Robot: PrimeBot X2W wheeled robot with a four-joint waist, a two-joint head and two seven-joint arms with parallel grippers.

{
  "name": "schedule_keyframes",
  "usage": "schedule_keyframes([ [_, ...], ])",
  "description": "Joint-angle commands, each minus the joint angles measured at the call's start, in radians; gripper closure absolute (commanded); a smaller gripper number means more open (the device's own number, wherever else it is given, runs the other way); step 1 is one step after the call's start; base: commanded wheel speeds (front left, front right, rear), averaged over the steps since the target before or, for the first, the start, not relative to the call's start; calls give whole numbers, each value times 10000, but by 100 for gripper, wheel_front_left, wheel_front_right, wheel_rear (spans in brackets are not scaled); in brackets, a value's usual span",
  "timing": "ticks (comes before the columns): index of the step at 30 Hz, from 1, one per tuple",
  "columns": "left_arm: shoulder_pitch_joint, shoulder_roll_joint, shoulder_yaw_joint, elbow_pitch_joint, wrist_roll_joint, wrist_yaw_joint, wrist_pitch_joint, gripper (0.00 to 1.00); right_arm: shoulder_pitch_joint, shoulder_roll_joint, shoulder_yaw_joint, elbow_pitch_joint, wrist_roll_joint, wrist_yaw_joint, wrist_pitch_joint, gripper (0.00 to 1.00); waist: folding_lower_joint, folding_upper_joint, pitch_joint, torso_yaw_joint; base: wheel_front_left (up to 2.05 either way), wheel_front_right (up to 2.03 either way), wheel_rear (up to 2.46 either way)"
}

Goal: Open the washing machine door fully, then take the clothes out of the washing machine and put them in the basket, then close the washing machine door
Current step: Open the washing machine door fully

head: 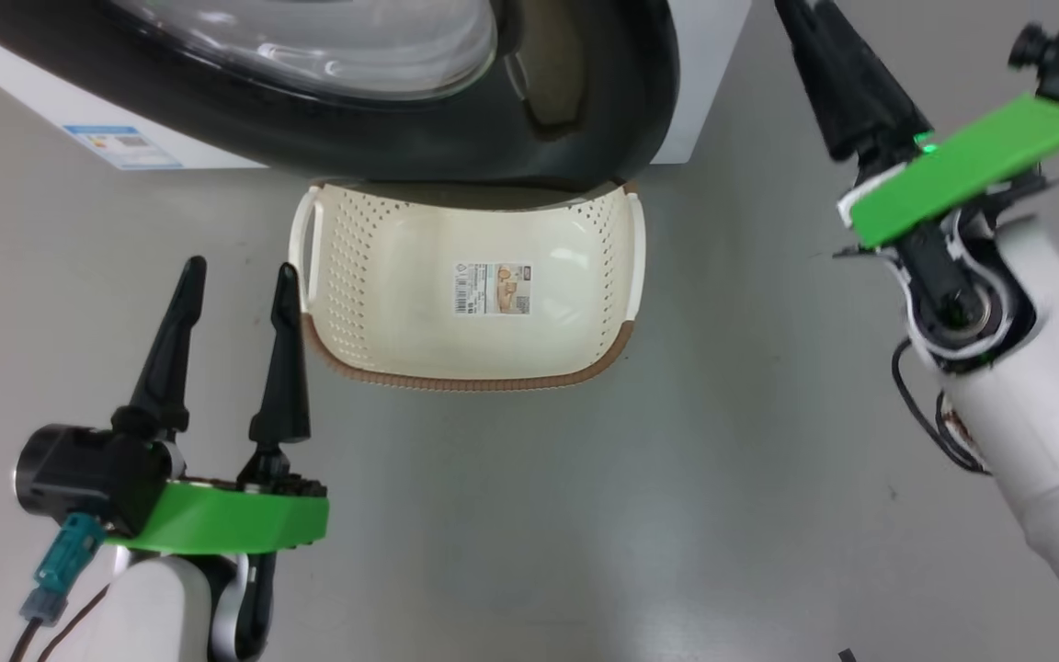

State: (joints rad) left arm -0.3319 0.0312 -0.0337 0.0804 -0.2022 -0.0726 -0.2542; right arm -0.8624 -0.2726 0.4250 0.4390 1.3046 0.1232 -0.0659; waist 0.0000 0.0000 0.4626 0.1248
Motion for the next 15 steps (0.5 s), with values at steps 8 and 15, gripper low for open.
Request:
schedule_keyframes([
  [8,99,191,514,-304,95,-7,-76,0,914,-545,463,12,-2571,75,-1947,0,0,0,-231,-418,0,0,0],
  [15,258,191,576,-388,152,-21,-76,0,2639,450,-1785,-1169,-6520,75,-1956,0,0,0,-434,-519,0,0,0],
])
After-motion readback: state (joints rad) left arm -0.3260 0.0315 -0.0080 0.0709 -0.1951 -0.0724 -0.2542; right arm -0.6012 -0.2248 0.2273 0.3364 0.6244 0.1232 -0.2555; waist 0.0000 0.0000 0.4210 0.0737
